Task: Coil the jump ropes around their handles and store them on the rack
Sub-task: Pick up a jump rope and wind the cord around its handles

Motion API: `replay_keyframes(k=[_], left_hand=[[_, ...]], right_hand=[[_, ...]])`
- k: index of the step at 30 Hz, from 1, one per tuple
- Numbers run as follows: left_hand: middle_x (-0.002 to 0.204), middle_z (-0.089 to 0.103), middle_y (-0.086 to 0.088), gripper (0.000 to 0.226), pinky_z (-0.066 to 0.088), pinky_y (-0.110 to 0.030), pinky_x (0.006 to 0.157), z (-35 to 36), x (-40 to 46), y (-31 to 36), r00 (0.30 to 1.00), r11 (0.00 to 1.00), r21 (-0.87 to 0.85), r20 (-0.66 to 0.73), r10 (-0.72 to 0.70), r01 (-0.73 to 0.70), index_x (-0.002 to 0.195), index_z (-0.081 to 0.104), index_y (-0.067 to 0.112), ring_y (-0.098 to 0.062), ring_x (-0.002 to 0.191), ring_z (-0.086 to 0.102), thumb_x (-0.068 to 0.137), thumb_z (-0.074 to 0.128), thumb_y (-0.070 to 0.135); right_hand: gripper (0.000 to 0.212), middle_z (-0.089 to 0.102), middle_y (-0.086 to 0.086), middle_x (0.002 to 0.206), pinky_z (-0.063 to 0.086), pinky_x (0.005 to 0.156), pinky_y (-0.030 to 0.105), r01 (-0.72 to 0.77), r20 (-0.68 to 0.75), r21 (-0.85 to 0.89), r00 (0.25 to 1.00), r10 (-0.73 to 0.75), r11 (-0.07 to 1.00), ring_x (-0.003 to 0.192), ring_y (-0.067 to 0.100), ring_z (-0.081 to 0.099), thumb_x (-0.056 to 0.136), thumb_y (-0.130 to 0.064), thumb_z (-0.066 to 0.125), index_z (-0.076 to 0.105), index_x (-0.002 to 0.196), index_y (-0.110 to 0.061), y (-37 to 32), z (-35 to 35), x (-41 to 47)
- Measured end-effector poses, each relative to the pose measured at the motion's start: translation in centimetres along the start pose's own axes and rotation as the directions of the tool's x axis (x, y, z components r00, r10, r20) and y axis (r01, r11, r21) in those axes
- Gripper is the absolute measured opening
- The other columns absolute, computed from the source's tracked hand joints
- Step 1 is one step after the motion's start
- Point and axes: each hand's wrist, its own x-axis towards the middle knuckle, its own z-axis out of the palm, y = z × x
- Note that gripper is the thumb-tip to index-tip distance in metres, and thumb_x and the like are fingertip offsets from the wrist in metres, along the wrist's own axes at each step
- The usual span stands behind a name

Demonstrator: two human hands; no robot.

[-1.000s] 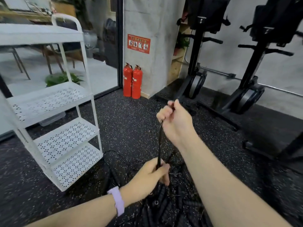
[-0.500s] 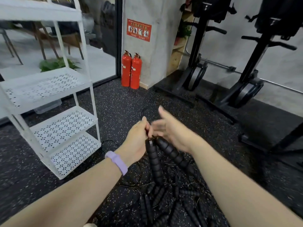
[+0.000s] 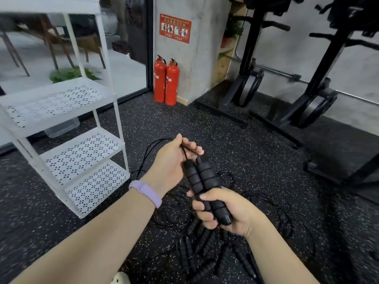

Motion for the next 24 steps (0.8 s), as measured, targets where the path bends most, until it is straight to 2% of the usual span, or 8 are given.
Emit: replay_keyframes(k=[3,6,8,12,15,18,21,24], left_hand=[[0.091,0.078,-0.008,0.052,0.059,-0.038,0.078,-1.4,-0.2,0.8,0.999,0.857,0.513,-0.029,-0.039,0.049,0.095,0.069,0.007,-0.022,0.079,0.075,0.111,0.034,0.042],[0.07,0.071,-0.002,0.063,0.057,-0.037,0.069,-3.8,-0.5,0.8,0.94,0.181,0.983,-0.037,0.34,-0.026,0.078,0.066,0.008,-0.018,0.063,0.067,0.109,0.029,0.049],[0.081,0.062,-0.005,0.053,0.046,-0.031,0.075,-4.4,-0.6,0.4,0.764,-0.061,0.969,0.225,0.605,-0.238,0.087,0.06,0.008,-0.017,0.077,0.059,0.109,0.027,0.042],[0.127,0.066,0.009,0.053,0.033,-0.01,0.105,-2.7,-0.6,-0.6,0.759,0.231,0.75,0.499,0.417,-0.62,0.13,0.063,0.018,-0.005,0.127,0.055,0.112,0.018,0.039],[0.091,0.073,0.009,0.066,0.043,-0.008,0.08,-1.6,-0.6,-1.9,0.862,0.485,0.713,0.403,0.308,-0.507,0.094,0.072,0.021,0.003,0.089,0.065,0.109,0.016,0.051],[0.058,0.039,0.0,0.062,0.028,-0.026,0.045,-1.1,-0.5,-3.3,0.951,0.698,0.648,0.253,0.18,-0.304,0.076,0.06,0.024,-0.01,0.047,0.036,0.1,0.026,0.07],[0.06,0.032,0.013,0.053,0.024,-0.018,0.045,-1.1,-0.6,-5.0,0.962,0.705,0.672,0.268,0.053,-0.226,0.072,0.056,0.035,-0.004,0.047,0.027,0.097,0.026,0.071],[0.062,0.051,0.02,0.054,0.039,-0.024,0.057,-1.1,-1.2,-6.3,0.948,0.491,0.819,0.316,0.048,-0.298,0.079,0.056,0.041,0.001,0.053,0.045,0.093,0.023,0.081]], right_hand=[[0.041,0.048,0.006,0.079,0.035,0.045,0.022,0.039,0.011,0.007,0.999,-0.039,0.999,0.055,0.013,0.043,0.083,-0.011,0.068,0.056,0.121,-0.002,-0.2,-0.7,-0.7],[0.04,0.045,0.006,0.078,0.035,0.043,0.021,0.053,0.059,0.064,0.997,-0.057,0.997,0.054,0.011,0.041,0.082,-0.009,0.071,0.056,0.119,-0.003,-1.3,-1.6,-1.7],[0.039,0.045,0.006,0.078,0.036,0.042,0.02,0.031,0.102,0.08,0.994,-0.04,0.996,0.053,0.01,0.042,0.082,-0.01,0.074,0.057,0.117,-0.003,-1.7,-2.0,-2.1],[0.034,0.046,0.005,0.079,0.039,0.043,0.018,-0.025,0.224,0.067,0.975,0.01,0.997,0.054,0.008,0.044,0.087,-0.01,0.069,0.058,0.118,-0.003,-1.7,-2.2,-2.3],[0.033,0.046,0.004,0.08,0.037,0.043,0.017,-0.043,0.302,0.093,0.953,0.013,0.995,0.054,0.007,0.045,0.088,-0.01,0.066,0.056,0.119,-0.003,-1.8,-2.2,-2.1],[0.034,0.046,0.003,0.079,0.037,0.042,0.017,-0.012,0.317,0.174,0.947,-0.045,0.985,0.053,0.008,0.037,0.086,-0.009,0.067,0.053,0.117,-0.003,-2.1,-2.7,-2.1],[0.039,0.045,0.004,0.077,0.034,0.041,0.018,0.066,0.226,0.301,0.964,-0.138,0.951,0.053,0.009,0.033,0.081,-0.006,0.07,0.052,0.115,-0.003,-2.7,-3.8,-2.5],[0.041,0.044,0.005,0.074,0.032,0.039,0.021,0.188,-0.085,0.162,0.981,-0.177,0.969,0.051,0.011,0.037,0.069,-0.002,0.072,0.057,0.108,-0.004,-2.6,-4.4,-2.4]])
